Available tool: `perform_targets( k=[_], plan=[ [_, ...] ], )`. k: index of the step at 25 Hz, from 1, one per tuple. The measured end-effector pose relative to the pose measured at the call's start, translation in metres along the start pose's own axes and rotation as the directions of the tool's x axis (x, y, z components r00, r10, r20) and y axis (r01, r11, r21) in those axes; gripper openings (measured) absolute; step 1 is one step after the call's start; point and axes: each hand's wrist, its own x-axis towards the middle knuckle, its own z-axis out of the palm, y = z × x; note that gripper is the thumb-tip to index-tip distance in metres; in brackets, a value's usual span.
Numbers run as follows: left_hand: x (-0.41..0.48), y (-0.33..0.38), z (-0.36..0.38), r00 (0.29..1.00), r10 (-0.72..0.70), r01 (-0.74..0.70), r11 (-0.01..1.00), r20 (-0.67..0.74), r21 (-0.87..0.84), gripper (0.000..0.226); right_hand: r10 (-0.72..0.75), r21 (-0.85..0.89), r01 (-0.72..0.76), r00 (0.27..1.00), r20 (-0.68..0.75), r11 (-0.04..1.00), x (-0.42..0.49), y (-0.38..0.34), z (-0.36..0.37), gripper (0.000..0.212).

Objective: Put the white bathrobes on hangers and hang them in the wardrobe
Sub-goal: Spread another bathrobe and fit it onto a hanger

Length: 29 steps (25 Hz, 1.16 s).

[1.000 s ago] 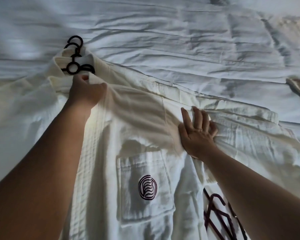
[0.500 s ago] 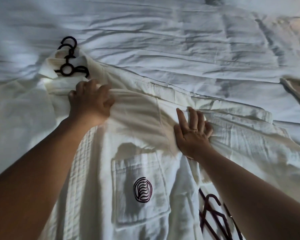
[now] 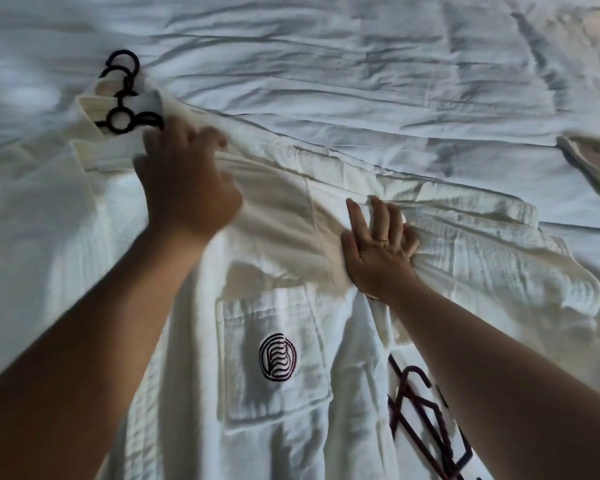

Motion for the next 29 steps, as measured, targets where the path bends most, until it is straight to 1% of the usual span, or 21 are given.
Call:
perform_targets(
  k=[1,3,4,5,8,10,12,14,15,16,17,19,21,22,23,24,25,26,27,28,29],
  plan=[
    [-0.038,0.003,-0.002,0.997,0.035,-0.034,0.999,0.062,-0.020,0.041,-0.006,-0.001,0.006,1.000,-0.004,1.000,0.000,0.000,0.000,0.056],
    [-0.119,-0.002,0.003,0.977,0.085,-0.098,0.993,0.196,0.058,0.056,-0.013,-0.002,0.013,1.000,-0.017,1.000,0.001,0.000,0.001,0.056],
    [-0.148,-0.009,0.012,0.971,0.090,-0.117,0.987,0.223,0.111,0.060,-0.011,-0.003,0.011,1.000,-0.016,1.000,0.002,0.000,0.001,0.057],
    [-0.164,-0.017,0.025,0.972,0.101,-0.135,0.979,0.212,0.153,0.060,-0.010,-0.010,0.010,1.000,-0.015,1.000,0.004,0.000,0.000,0.057],
    [-0.163,-0.021,0.051,0.986,0.099,-0.125,0.972,0.136,0.200,0.059,-0.010,-0.036,0.009,1.000,-0.011,0.999,0.005,0.001,0.000,0.057],
    [-0.161,-0.025,0.059,0.986,0.115,-0.137,0.970,0.117,0.199,0.058,0.016,-0.107,-0.011,0.999,0.047,0.994,0.007,-0.002,-0.003,0.059],
    [-0.163,-0.028,0.057,0.981,0.115,-0.145,0.971,0.158,0.191,0.059,0.085,-0.272,-0.049,0.989,0.123,0.961,0.003,-0.012,-0.015,0.060],
    [-0.164,-0.022,0.048,0.965,0.061,-0.094,0.988,0.255,0.122,0.061,0.111,-0.363,-0.060,0.986,0.122,0.930,-0.011,-0.029,-0.030,0.062],
    [-0.167,-0.019,0.041,0.950,0.022,-0.042,0.998,0.312,0.056,0.064,0.095,-0.349,-0.055,0.990,0.100,0.936,-0.026,-0.037,-0.036,0.063],
    [-0.177,-0.015,0.029,0.934,-0.009,0.018,1.000,0.357,-0.021,0.066,0.081,-0.289,-0.054,0.993,0.082,0.956,-0.052,-0.043,-0.037,0.061],
    [-0.196,-0.015,0.016,0.931,-0.026,0.064,0.993,0.365,-0.095,0.069,0.072,-0.171,-0.059,0.995,0.069,0.984,-0.090,-0.046,-0.037,0.055],
    [-0.257,-0.016,-0.020,0.966,-0.038,0.088,0.979,0.257,-0.184,0.068,0.027,0.117,-0.021,0.998,-0.049,0.993,-0.190,-0.039,-0.034,0.038],
    [-0.339,-0.015,-0.061,0.978,-0.085,0.117,0.980,0.188,-0.162,0.068,0.037,0.265,0.019,0.978,-0.204,0.964,-0.295,-0.021,-0.030,0.025],
    [-0.379,-0.012,-0.079,0.975,-0.116,0.149,0.975,0.190,-0.168,0.072,0.098,0.330,-0.037,0.981,-0.169,0.943,-0.343,-0.009,-0.027,0.021],
    [-0.419,-0.007,-0.095,0.966,-0.148,0.192,0.960,0.212,-0.205,0.078,0.196,0.383,-0.164,0.980,-0.045,0.909,-0.384,0.000,-0.029,0.024],
    [-0.457,-0.002,-0.109,0.950,-0.197,0.256,0.936,0.243,-0.243,0.086,0.255,0.406,-0.288,0.957,0.135,0.867,-0.421,0.006,-0.031,0.029],
    [-0.491,0.004,-0.120,0.923,-0.266,0.343,0.896,0.278,-0.282,0.090,0.260,0.388,-0.374,0.912,0.316,0.842,-0.452,0.012,-0.030,0.034],
    [-0.518,0.010,-0.131,0.884,-0.345,0.443,0.834,0.316,-0.328,0.089,0.225,0.386,-0.396,0.880,0.419,0.833,-0.475,0.019,-0.025,0.033],
    [-0.534,0.015,-0.145,0.820,-0.423,0.557,0.741,0.385,-0.374,0.082,0.234,0.363,-0.422,0.856,0.460,0.831,-0.487,0.025,-0.022,0.021],
    [-0.544,0.017,-0.155,0.728,-0.506,0.678,0.632,0.462,-0.376,0.070,0.273,0.366,-0.457,0.849,0.453,0.811,-0.492,0.028,-0.024,0.008],
    [-0.552,0.015,-0.162,0.650,-0.557,0.757,0.534,0.517,-0.377,0.054,0.337,0.368,-0.495,0.845,0.415,0.787,-0.495,0.029,-0.028,0.014]
  ],
)
